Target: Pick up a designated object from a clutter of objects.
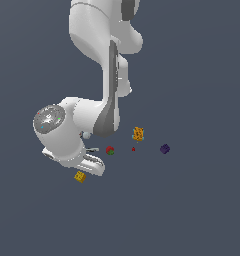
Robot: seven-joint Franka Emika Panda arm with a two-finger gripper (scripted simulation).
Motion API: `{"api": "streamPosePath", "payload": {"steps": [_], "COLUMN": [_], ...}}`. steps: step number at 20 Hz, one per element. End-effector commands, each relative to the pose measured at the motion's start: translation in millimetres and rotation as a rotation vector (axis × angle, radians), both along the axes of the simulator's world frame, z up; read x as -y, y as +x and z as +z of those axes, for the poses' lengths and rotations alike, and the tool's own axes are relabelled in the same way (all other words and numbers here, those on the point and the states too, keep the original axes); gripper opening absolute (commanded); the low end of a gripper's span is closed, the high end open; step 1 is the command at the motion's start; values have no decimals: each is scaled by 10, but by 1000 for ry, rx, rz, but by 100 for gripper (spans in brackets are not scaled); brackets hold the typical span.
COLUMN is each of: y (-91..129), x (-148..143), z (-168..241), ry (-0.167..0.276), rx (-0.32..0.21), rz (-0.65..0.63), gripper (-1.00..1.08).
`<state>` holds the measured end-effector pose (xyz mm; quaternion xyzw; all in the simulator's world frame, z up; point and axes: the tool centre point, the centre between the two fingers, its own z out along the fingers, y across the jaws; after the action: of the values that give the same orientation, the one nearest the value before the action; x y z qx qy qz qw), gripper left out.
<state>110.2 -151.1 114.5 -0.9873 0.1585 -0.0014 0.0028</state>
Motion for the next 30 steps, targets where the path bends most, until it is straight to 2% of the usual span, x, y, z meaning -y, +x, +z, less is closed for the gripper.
{"api": "streamPosePath", "payload": {"steps": [1, 9, 15, 24, 30], "y": [25, 43, 37, 28, 42], "x": [91, 239, 238, 241, 245], "z": [-154, -412, -448, -851, -925], "ry": [-2, -5, -5, -5, -5], "rx": [0, -4, -5, -4, -4], "rz": [-20, -52, -52, -54, -54], "gripper": [100, 100, 100, 100, 100]}}
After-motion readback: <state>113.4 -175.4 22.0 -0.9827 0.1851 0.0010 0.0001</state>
